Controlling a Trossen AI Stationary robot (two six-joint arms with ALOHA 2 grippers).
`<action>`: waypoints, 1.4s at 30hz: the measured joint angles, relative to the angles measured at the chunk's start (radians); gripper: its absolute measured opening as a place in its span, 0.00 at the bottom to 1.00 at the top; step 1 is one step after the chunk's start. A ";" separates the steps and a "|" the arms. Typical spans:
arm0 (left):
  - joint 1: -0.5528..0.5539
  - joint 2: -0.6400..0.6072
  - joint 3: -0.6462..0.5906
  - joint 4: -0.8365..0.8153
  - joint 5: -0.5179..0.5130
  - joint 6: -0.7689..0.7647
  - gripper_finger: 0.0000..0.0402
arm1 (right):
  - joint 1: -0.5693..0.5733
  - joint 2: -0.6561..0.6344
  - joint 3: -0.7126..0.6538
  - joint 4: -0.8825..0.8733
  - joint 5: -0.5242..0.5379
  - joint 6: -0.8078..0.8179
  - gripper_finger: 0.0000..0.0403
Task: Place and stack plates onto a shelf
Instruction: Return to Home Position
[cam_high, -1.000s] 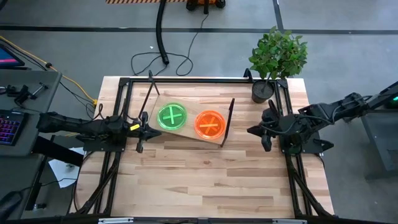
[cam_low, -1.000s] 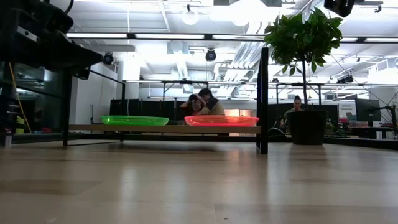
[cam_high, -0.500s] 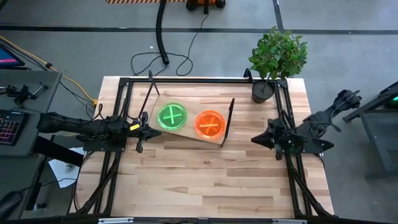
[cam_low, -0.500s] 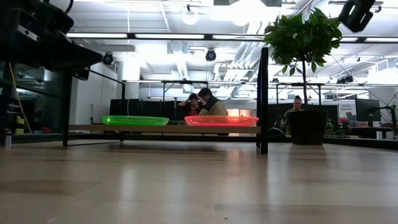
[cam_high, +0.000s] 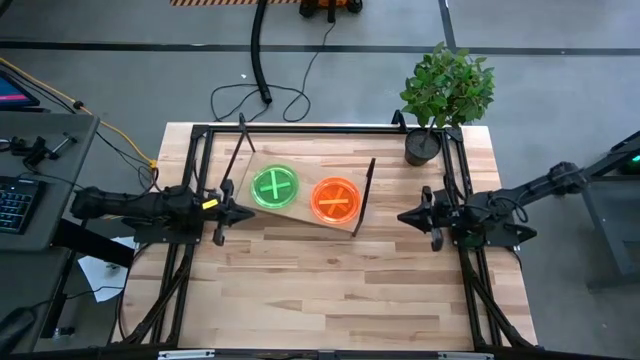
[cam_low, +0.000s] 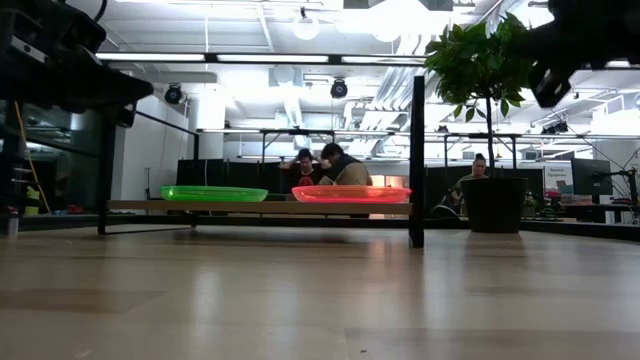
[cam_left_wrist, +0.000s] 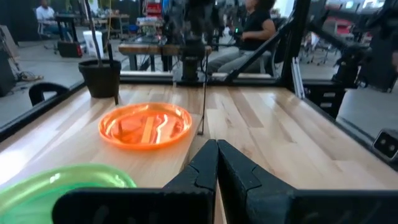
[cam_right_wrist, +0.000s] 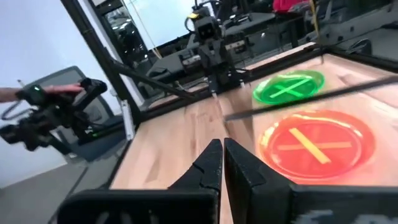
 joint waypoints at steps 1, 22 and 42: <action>0.000 -0.011 0.000 0.000 0.000 0.000 0.00 | -0.009 -0.019 -0.026 0.011 0.000 -0.010 0.00; 0.046 -0.080 0.000 0.002 -0.003 0.000 0.00 | -0.275 -0.189 -0.213 0.030 -0.275 -0.200 0.00; 0.046 -0.080 0.000 0.002 -0.003 0.000 0.00 | -0.279 -0.153 -0.212 -0.080 -0.263 -0.225 0.00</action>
